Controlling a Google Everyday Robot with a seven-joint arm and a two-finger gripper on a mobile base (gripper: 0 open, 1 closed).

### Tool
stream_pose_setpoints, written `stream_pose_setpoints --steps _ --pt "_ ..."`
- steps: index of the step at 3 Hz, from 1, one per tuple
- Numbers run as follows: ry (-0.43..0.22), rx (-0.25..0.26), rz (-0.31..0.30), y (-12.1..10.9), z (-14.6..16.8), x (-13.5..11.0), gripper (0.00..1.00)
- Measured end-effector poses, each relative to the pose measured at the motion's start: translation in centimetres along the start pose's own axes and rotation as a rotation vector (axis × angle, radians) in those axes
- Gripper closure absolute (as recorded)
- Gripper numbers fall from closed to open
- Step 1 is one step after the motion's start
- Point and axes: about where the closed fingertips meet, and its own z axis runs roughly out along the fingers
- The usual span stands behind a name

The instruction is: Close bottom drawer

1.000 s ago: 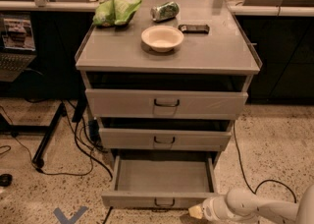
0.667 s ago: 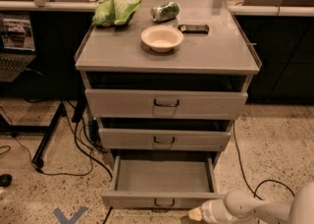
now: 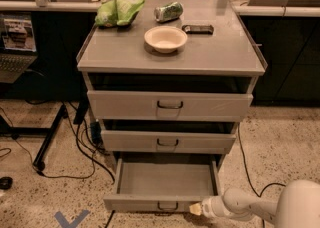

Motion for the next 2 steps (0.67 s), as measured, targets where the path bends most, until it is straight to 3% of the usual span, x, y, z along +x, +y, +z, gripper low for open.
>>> stream_pose_setpoints --steps 1,2 --pt "-0.02 0.01 -0.007 -0.4 0.0 -1.4 1.0" --pt "-0.057 0.067 -0.049 -2.3 -0.7 -6.7 1.0"
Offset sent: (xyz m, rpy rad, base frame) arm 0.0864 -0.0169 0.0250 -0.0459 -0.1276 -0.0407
